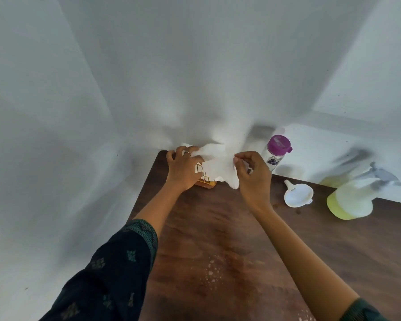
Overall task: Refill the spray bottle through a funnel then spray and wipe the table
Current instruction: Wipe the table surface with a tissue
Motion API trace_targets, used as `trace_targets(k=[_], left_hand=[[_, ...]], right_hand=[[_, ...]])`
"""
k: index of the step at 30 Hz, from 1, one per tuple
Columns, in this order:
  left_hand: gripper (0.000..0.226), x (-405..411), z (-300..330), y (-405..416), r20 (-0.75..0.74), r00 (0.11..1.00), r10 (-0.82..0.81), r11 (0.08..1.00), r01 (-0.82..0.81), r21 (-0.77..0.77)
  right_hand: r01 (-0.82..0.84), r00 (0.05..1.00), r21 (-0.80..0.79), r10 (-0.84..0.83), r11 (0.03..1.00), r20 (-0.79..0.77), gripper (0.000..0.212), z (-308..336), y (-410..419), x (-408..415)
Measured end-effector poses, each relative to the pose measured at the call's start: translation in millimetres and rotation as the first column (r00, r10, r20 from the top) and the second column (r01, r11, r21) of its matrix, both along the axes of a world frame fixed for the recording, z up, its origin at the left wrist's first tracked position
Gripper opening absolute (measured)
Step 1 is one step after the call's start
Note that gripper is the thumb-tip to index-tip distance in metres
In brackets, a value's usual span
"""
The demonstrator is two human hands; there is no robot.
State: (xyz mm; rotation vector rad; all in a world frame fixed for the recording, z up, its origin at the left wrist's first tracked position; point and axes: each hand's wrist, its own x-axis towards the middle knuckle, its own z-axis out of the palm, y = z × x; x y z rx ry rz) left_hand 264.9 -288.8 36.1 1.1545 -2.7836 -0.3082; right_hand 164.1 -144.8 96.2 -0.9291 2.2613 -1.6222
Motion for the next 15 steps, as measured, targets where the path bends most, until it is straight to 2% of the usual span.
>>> trace_targets(k=[3,5,7,8,9,11,13,15], left_hand=[[0.037,11.0,9.6,18.3,-0.128,0.992,0.02,1.0,-0.021,0.0],[0.053,23.4,18.5,38.4,-0.22,0.976,0.007,0.999,0.002,0.04],[0.072,37.4,30.8,62.3,-0.262,0.965,0.002,0.983,0.046,0.18],[0.08,44.4,39.1,75.8,-0.283,0.959,0.026,0.942,0.072,0.328],[0.087,51.3,48.7,89.8,-0.326,0.943,0.066,0.851,0.117,0.511],[0.092,63.6,66.1,118.4,-0.443,0.876,0.19,0.513,0.296,0.806],[0.08,75.2,77.0,145.6,-0.498,0.803,0.327,0.197,0.457,0.867],[0.049,82.6,78.0,163.5,-0.447,0.716,0.536,-0.024,0.542,0.84]], right_hand=[[0.005,0.997,-0.057,-0.001,0.998,0.074,0.008,16.9,17.4,-1.2],[-0.004,0.99,-0.081,0.015,0.997,0.139,0.008,27.1,31.4,-3.7],[-0.013,0.966,-0.119,0.043,0.993,0.257,0.008,36.9,49.9,-4.5],[-0.021,0.939,-0.147,0.07,0.989,0.337,0.008,42.0,60.2,-3.5],[-0.032,0.904,-0.169,0.101,0.985,0.415,0.007,46.1,70.1,-2.7],[-0.076,0.851,-0.162,0.148,0.984,0.504,0.007,49.6,90.6,-1.2],[-0.138,0.836,-0.12,0.18,0.983,0.519,0.01,49.6,113.1,1.4],[-0.181,0.825,-0.09,0.201,0.979,0.528,0.009,48.6,128.1,2.8]])
